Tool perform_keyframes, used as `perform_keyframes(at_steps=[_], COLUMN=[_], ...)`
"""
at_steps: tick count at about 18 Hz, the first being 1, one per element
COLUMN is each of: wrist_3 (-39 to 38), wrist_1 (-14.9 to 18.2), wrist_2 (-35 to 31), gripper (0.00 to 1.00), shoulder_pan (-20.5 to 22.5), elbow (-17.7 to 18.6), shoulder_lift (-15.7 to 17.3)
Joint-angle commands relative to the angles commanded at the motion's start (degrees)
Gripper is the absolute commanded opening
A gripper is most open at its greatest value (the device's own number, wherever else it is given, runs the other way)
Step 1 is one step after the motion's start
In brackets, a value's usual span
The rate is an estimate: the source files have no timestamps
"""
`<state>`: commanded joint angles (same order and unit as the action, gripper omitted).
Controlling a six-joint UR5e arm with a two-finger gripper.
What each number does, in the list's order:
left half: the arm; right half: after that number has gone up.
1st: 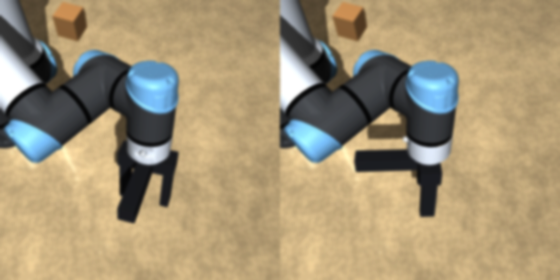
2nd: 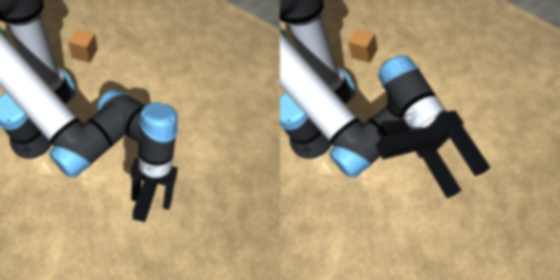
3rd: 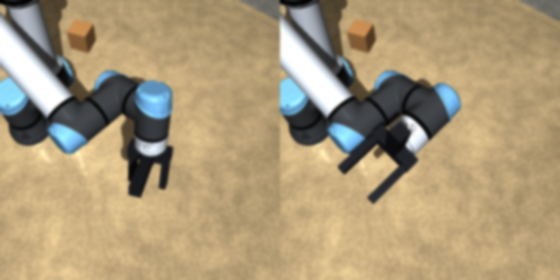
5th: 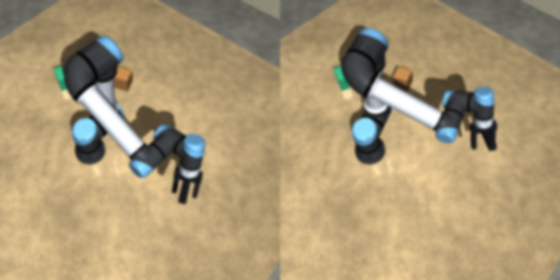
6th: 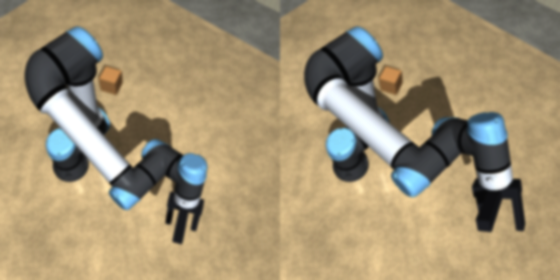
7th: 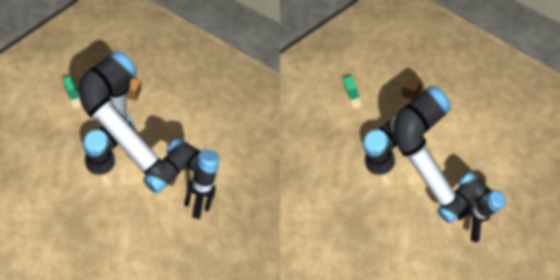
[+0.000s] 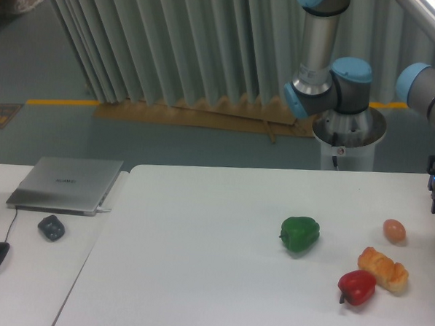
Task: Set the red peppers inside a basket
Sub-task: 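Move the open gripper over the red bell pepper and lower it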
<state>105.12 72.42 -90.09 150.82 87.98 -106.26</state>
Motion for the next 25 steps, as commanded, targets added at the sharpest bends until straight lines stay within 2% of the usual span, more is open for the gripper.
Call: perform_keyframes(at_steps=[9,12,15,17,20,22,25], wrist_3=[-0.44,-5.69,-12.89,-22.19,-38.19,-44.18,-52.62], wrist_1=[-0.09,-1.14,-2.02,-3.07,-7.28,-9.66,-10.11], wrist_2=[0.0,2.01,4.04,4.83,4.75,4.48,4.4], gripper=[1.0,1.0,1.0,1.0,1.0,1.0,1.0], shoulder_pan=[0.0,-0.87,-3.15,-7.1,-12.73,-14.76,-15.56], elbow=[1.06,1.14,1.23,1.23,1.23,1.32,1.93], shoulder_lift=[0.09,0.0,-0.18,-0.61,-2.19,-3.6,-4.22])
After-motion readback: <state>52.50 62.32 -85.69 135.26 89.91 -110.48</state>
